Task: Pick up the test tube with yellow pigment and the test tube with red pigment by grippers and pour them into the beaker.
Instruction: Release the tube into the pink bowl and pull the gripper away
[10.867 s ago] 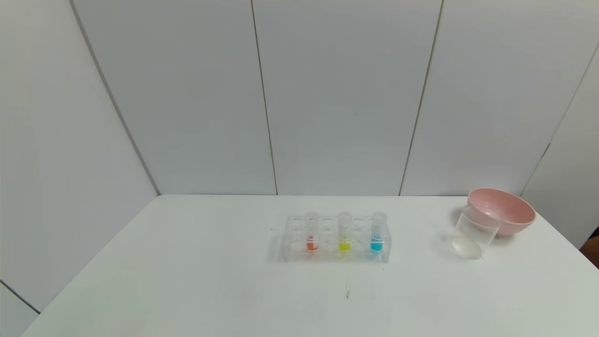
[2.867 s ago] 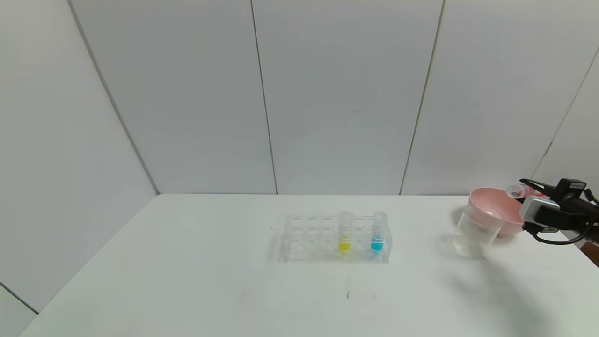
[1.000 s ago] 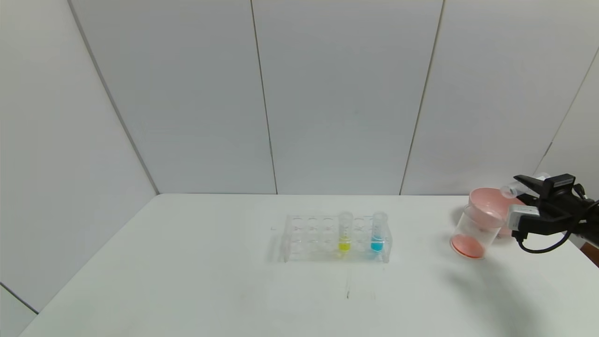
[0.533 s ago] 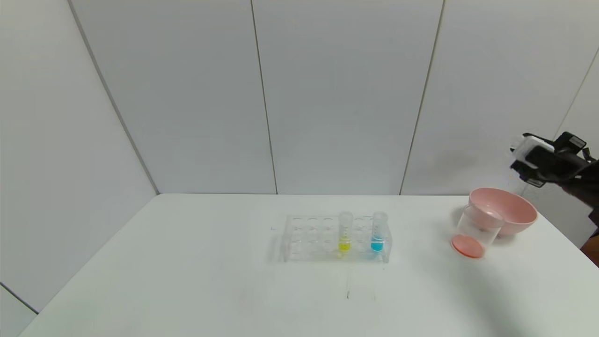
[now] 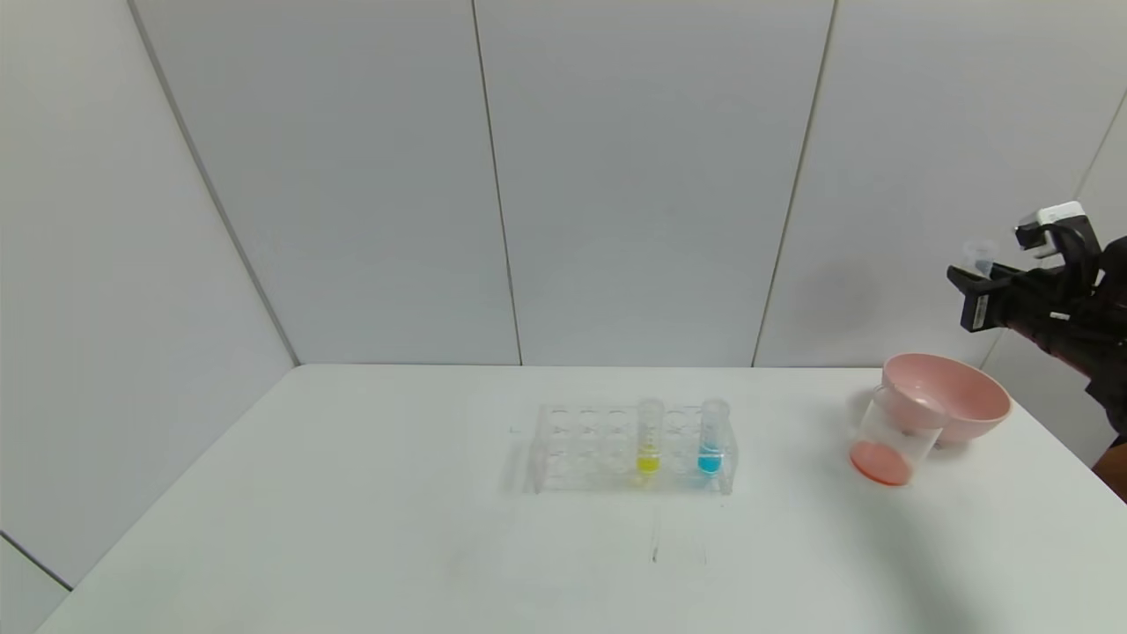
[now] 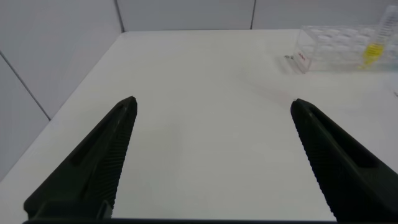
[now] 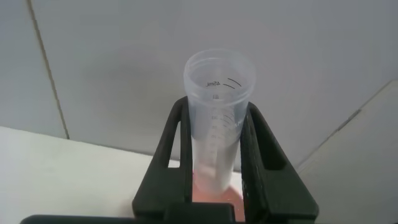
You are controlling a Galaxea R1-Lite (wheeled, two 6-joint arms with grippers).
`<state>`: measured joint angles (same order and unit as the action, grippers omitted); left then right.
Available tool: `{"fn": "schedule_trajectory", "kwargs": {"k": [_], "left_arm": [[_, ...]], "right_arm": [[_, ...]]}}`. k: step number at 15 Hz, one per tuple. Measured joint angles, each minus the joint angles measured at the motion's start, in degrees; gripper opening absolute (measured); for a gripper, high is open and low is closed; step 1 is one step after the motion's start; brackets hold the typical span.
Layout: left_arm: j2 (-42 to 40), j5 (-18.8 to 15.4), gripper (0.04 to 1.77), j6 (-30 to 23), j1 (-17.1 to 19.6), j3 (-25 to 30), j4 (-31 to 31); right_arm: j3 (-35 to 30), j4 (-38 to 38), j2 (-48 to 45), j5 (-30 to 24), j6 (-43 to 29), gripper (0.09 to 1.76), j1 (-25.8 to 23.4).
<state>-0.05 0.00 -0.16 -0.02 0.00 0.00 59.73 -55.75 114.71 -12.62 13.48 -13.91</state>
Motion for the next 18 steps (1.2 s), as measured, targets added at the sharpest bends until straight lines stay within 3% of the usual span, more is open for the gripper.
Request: {"fn": "schedule_trajectory", "kwargs": {"k": [8,13,18], "left_arm": [[0.0,0.0,1.76,0.0,0.0,0.0,0.0],[0.0,0.0,1.76,0.0,0.0,0.0,0.0],[0.0,0.0,1.76,0.0,0.0,0.0,0.0]], "right_arm": [[-10.3,-1.0,2.7,-0.1,-6.0,0.5,-3.3],[-12.0,-2.0,3.5,-0.2,-5.8,1.04,-3.0],[-11.7,-1.9,-0.4,-0.3,-7.3,1.36,-2.5]]}}
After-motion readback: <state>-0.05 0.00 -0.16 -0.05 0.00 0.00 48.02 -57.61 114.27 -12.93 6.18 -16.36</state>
